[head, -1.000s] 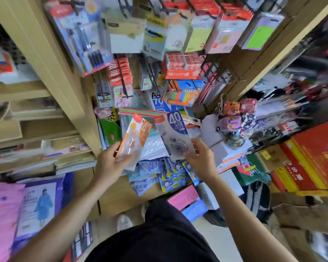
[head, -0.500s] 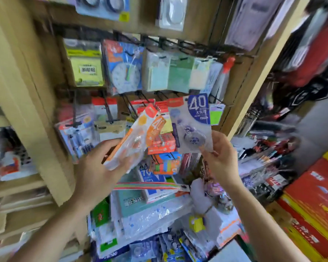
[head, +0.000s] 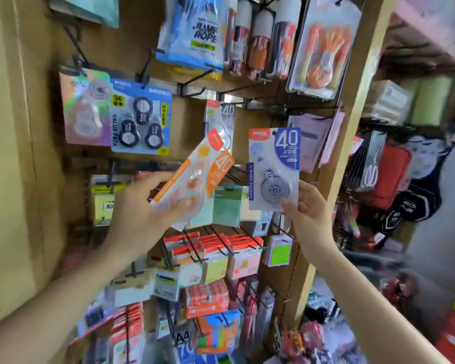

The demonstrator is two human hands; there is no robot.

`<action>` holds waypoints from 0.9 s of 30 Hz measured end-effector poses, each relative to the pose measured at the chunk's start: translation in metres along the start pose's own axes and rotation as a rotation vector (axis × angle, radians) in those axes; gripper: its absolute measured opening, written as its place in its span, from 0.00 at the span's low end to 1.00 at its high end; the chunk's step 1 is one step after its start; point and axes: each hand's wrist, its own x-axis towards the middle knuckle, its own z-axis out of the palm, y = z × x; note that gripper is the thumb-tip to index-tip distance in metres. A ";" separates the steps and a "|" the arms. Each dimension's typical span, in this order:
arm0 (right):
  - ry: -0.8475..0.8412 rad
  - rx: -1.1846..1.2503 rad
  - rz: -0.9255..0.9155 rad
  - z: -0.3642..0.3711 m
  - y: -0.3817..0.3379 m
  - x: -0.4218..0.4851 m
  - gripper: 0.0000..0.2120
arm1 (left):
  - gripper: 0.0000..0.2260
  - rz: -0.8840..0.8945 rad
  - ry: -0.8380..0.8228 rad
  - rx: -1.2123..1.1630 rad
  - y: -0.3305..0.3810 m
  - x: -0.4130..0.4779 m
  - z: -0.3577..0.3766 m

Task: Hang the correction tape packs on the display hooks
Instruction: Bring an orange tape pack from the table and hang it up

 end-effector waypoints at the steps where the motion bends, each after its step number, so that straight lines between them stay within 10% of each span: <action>1: 0.007 -0.011 -0.019 -0.001 -0.005 0.013 0.15 | 0.17 0.013 -0.001 -0.007 0.002 0.011 0.002; 27: -0.020 0.135 0.170 0.053 0.004 0.116 0.12 | 0.14 -0.024 -0.218 0.071 -0.034 0.128 -0.008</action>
